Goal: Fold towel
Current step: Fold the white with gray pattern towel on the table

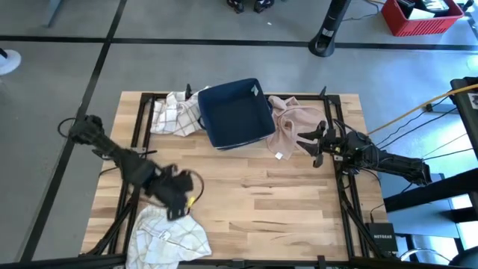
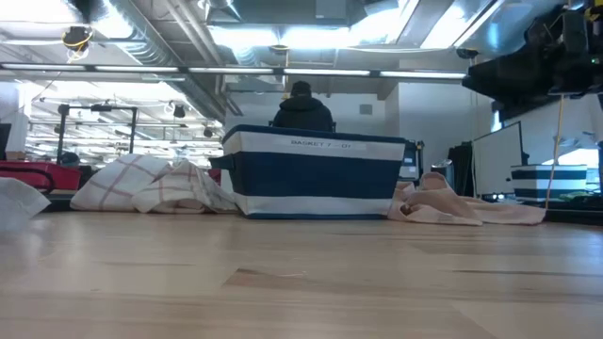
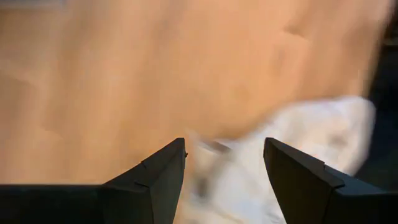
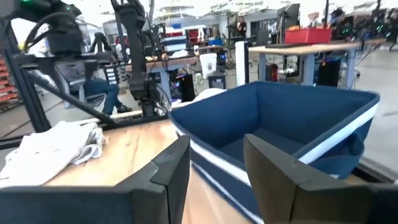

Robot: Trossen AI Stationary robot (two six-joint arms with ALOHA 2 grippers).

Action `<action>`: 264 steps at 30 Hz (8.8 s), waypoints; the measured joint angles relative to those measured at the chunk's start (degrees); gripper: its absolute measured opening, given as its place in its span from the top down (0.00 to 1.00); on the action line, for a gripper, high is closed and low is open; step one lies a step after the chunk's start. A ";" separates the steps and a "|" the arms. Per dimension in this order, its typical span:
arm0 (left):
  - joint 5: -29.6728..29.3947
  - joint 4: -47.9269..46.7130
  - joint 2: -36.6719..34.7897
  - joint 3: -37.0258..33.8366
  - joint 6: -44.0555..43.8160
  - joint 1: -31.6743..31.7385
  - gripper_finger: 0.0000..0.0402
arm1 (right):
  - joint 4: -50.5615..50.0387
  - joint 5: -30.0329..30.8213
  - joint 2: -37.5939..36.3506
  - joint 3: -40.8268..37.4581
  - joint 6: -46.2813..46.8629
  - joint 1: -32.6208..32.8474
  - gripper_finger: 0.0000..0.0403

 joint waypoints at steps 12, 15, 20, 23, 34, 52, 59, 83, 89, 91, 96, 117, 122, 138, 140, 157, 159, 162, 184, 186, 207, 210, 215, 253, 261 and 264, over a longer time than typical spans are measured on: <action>8.68 12.95 7.59 -8.38 -20.34 -13.35 0.48 | 1.76 -0.67 0.00 0.00 -0.29 0.04 0.62; 11.33 16.33 10.78 -8.40 -20.65 -14.37 0.48 | 1.75 -0.80 0.00 0.00 -0.38 0.04 0.62; 14.23 24.05 15.18 -8.40 -19.42 -15.66 0.48 | 1.43 -1.26 0.00 0.00 -0.68 0.04 0.62; 15.74 24.75 16.83 -8.40 -19.44 -16.56 0.48 | 1.42 -0.99 0.00 0.00 -1.79 0.04 0.62; 17.11 26.31 18.24 -8.36 -18.34 -18.82 0.59 | 1.32 -0.94 0.00 0.00 -3.28 0.02 0.62; 18.11 27.54 21.55 -8.38 -10.32 -17.56 0.84 | 1.31 -0.19 0.00 0.00 -3.26 0.00 0.62; 19.25 27.82 21.04 -7.34 -8.24 -15.11 0.99 | 3.26 -2.30 0.00 0.02 -2.65 0.04 0.62; -20.10 5.22 2.32 16.06 26.91 8.30 1.00 | 14.92 -12.47 23.56 12.73 -0.32 0.04 0.62; -26.62 10.86 2.36 18.86 39.52 14.08 1.00 | 14.72 -12.47 35.75 20.40 -0.90 0.04 0.62; -28.84 13.83 2.36 19.31 42.88 15.69 1.00 | 14.82 -12.46 39.55 22.24 -0.90 0.04 0.62; -34.79 23.52 2.36 19.51 52.59 18.93 0.99 | 14.64 -13.24 48.26 26.24 -0.97 0.02 0.60; -40.66 33.47 2.38 19.53 59.41 26.82 0.99 | 3.97 -6.32 68.67 34.58 0.07 15.04 0.42; -40.64 33.69 2.38 19.53 59.57 26.82 0.99 | 9.67 -4.09 74.22 34.59 5.63 19.19 0.44; -40.61 33.38 2.38 19.53 59.15 26.82 0.99 | 32.78 8.37 89.13 34.58 14.66 23.28 0.50; -40.61 33.34 2.38 19.53 59.42 26.82 0.99 | 32.24 9.26 89.13 34.58 13.45 23.26 0.61; -40.73 22.04 0.71 19.51 53.28 19.82 0.99 | -18.11 21.23 62.65 50.60 -3.38 28.43 0.97; -40.79 19.55 0.30 19.51 50.83 18.96 0.99 | -26.69 21.56 60.49 55.30 -3.37 28.56 0.98; -40.79 15.44 0.01 19.51 47.32 17.65 0.99 | -36.75 21.49 58.67 61.89 -3.23 28.50 0.99; -35.36 11.07 -12.70 19.51 36.10 14.24 0.99 | -51.47 41.13 58.25 85.70 -13.83 28.50 0.97; -35.31 11.09 -12.55 19.47 35.71 14.05 0.99 | -53.05 40.80 58.34 85.70 -13.35 28.50 0.97; -40.05 20.36 -2.79 5.45 17.70 -11.14 1.00 | -64.14 19.82 61.90 86.66 1.97 37.27 0.97; -38.67 26.85 -1.15 5.13 17.68 -14.42 0.99 | -62.19 16.53 62.40 86.99 4.51 40.34 0.97; -37.73 35.73 0.24 5.13 20.96 -17.81 1.00 | -58.56 11.67 63.06 86.99 5.90 43.27 0.97; -21.18 5.52 -0.72 -16.78 -36.10 -16.75 0.99 | 14.07 21.27 90.33 44.22 -21.56 29.13 0.96; -21.07 5.24 -1.01 -17.10 -36.34 -15.16 0.99 | -2.73 22.91 92.30 51.85 -19.40 28.60 0.65; -19.92 5.05 -1.75 -17.10 -34.82 -14.70 0.98 | -20.57 22.53 89.50 58.48 -14.93 29.69 0.52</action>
